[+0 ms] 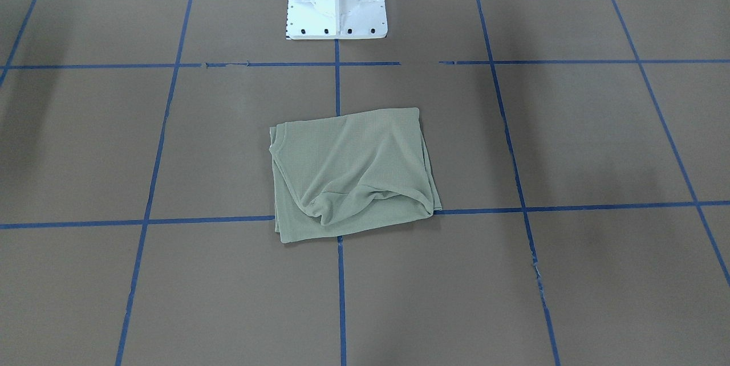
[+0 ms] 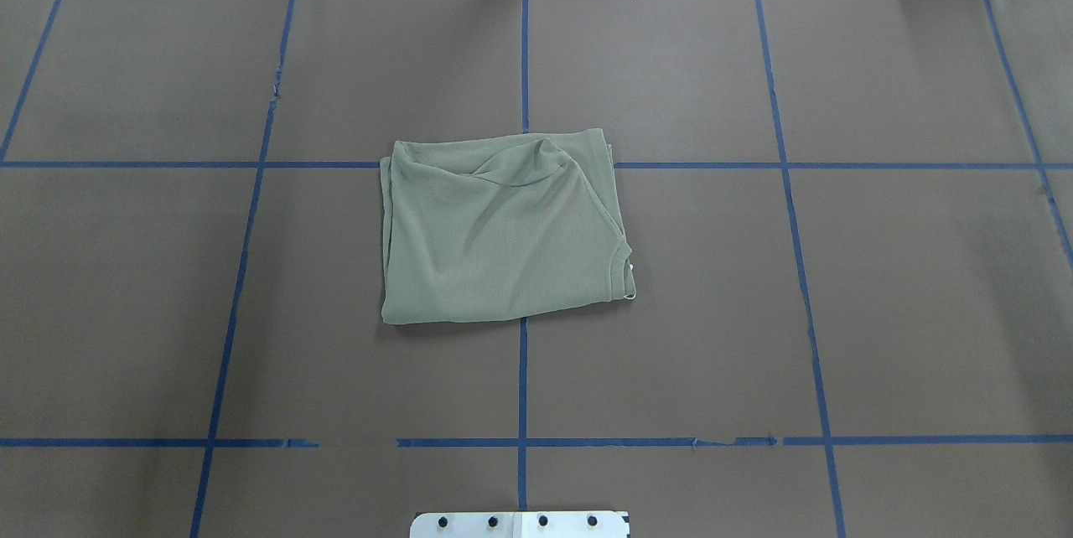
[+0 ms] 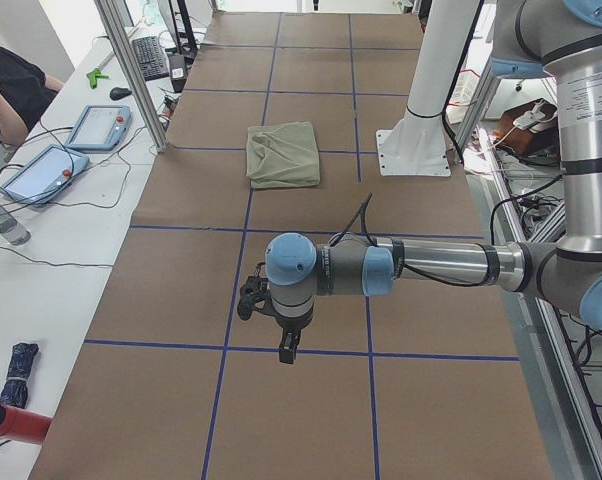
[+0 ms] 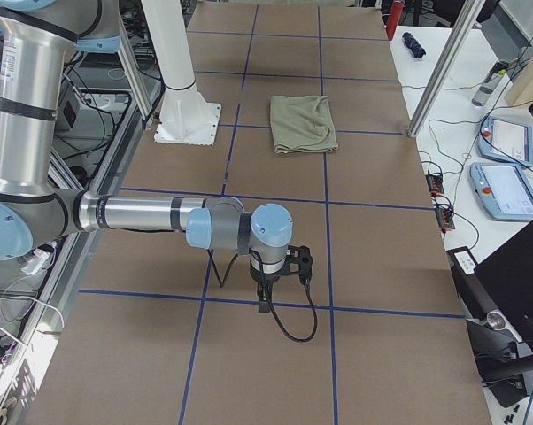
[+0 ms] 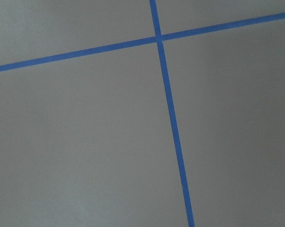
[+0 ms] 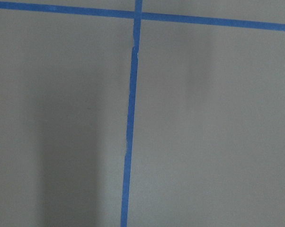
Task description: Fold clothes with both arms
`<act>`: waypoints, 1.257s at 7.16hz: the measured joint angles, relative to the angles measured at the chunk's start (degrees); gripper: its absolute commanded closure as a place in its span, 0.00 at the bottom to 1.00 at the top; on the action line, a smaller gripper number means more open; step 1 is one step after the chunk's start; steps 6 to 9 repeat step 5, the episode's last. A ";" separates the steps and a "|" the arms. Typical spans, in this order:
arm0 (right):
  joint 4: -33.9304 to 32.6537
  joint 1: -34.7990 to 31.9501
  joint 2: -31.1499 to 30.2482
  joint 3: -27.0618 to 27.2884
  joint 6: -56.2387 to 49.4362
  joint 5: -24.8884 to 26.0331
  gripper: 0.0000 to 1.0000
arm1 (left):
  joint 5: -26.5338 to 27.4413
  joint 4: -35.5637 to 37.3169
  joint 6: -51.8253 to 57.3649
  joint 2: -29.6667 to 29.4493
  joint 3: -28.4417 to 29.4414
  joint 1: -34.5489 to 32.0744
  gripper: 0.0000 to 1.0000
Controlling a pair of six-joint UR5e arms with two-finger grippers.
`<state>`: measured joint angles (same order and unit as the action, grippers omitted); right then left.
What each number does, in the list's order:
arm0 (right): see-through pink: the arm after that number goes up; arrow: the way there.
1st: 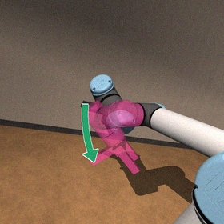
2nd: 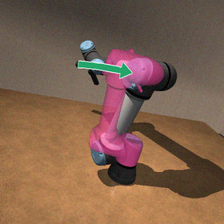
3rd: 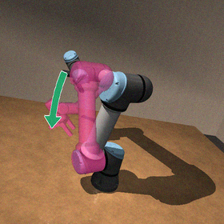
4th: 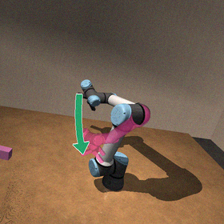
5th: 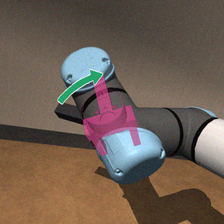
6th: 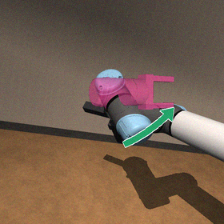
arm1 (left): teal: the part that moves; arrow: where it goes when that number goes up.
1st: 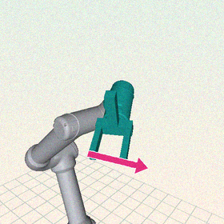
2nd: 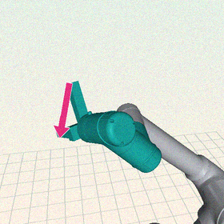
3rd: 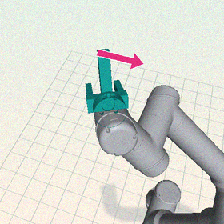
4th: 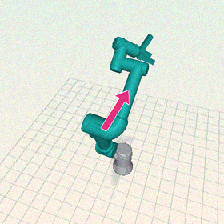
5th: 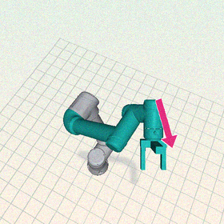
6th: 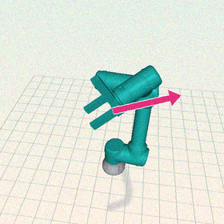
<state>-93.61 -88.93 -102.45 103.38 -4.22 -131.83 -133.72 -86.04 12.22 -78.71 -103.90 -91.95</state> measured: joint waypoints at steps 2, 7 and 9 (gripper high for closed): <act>0.01 -0.02 0.44 0.05 0.29 0.13 0.00 | 0.03 0.06 0.00 0.11 0.01 -0.01 0.00; 0.01 -0.01 0.53 0.13 -0.02 0.09 0.00 | 0.04 0.14 0.00 0.77 0.22 0.01 0.00; 0.01 -0.01 0.53 0.13 -0.02 0.09 0.00 | 0.04 0.14 0.00 0.77 0.22 0.01 0.00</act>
